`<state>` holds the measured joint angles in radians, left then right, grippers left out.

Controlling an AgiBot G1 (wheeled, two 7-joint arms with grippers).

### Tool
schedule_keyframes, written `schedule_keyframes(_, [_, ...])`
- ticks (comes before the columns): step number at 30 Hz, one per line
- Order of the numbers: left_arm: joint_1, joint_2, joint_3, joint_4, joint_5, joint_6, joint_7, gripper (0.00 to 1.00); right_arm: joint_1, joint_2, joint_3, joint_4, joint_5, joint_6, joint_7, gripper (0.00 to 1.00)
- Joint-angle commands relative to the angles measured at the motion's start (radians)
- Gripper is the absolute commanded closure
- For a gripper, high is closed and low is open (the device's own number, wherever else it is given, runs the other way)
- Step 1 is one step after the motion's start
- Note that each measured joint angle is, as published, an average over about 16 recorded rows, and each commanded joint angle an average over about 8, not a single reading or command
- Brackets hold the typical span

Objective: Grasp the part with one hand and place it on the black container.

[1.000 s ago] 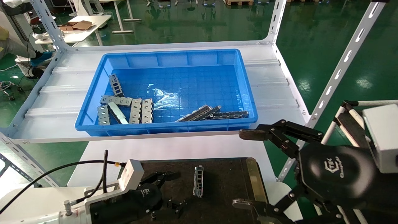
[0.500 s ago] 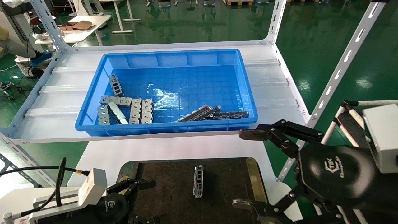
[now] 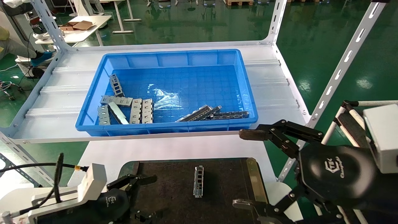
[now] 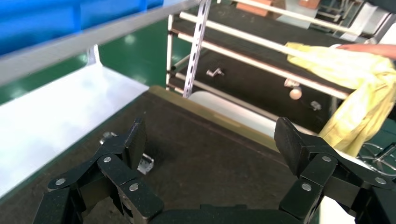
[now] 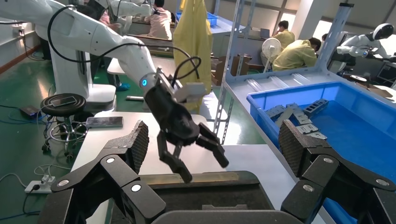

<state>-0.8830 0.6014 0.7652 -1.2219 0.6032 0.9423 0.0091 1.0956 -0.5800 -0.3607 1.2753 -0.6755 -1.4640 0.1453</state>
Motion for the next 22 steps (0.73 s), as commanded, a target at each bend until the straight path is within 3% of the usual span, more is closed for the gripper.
schedule_keyframes(1, [0.004,0.015,0.006,-0.009,0.008,-0.032,-0.007,0.00,0.000,0.000,0.000,0.000,0.000,0.000,0.000,0.00])
schedule_keyframes(10, [-0.062,0.083,0.065,-0.029,0.114,-0.130,-0.065,0.00,0.000,0.000,0.000,0.000,0.000,0.000,0.000,0.00])
schedule_keyframes(22, [-0.056,-0.017,0.036,-0.107,0.059,-0.103,-0.111,0.00,0.000,0.000,0.000,0.000,0.000,0.000,0.000,0.00])
